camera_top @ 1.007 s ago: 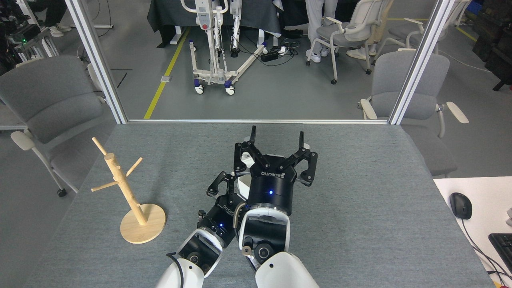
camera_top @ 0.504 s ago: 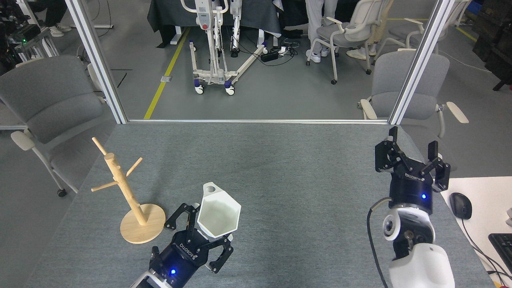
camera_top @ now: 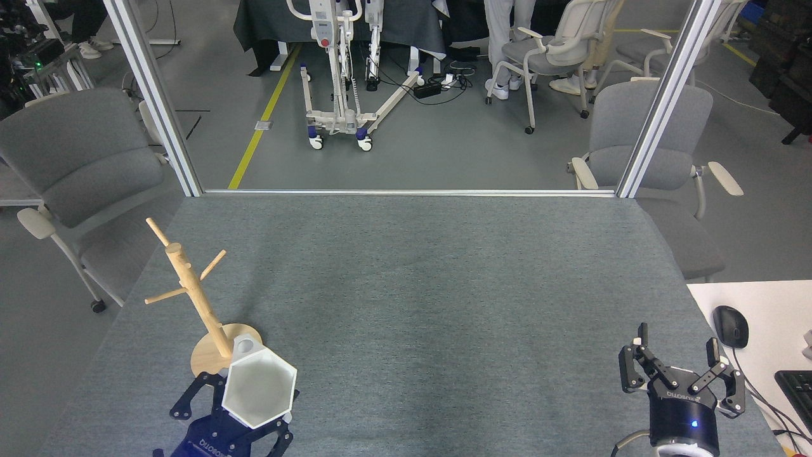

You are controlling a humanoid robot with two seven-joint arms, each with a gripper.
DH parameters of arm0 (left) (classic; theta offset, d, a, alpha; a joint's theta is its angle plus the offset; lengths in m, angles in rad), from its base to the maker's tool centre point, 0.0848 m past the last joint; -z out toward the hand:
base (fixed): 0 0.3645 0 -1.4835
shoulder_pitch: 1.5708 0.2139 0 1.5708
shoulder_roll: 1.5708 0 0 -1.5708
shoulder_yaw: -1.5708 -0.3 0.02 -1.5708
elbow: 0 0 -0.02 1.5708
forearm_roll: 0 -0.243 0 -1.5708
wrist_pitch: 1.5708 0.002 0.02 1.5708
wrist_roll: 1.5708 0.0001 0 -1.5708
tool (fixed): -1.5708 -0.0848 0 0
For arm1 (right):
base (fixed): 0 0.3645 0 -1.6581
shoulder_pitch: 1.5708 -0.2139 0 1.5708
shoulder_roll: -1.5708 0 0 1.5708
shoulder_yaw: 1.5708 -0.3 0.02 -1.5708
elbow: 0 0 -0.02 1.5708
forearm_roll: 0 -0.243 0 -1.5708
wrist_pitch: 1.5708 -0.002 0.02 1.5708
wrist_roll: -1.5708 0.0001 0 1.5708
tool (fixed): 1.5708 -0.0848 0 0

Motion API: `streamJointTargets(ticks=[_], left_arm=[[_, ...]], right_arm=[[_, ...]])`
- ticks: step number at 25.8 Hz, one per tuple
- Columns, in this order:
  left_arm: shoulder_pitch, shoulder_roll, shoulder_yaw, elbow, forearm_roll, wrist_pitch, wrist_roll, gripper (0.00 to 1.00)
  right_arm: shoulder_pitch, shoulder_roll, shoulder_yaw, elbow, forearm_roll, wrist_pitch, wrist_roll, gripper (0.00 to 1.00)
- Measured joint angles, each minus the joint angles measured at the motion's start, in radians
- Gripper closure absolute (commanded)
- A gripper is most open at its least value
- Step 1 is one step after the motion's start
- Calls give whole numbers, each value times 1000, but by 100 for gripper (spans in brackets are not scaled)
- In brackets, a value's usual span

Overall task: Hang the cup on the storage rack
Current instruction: 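Carry the cup with the left gripper toward the wooden rack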

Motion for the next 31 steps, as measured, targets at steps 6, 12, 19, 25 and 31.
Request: streamJointTargets(ticks=[6,12,19,25,31], left_arm=[[0,-24,159,53,8,2,-2,100],[-47,-39,225,157,32,-5,-6,100],[-112,-41,236,240,83,-16,-6,100],[-148,-36,248,282,103,-25,-7,100],[-172,-32,258,300,105,-26,-7,100]], right_arm=[[27,7,24,-3,17,-35,-1,1],[24,20,48,-1,16,-43,-4,1],[10,41,54,7,9,-54,7,1],[-28,46,53,8,2,-69,13,1],[-59,48,51,5,-23,-96,61,1]])
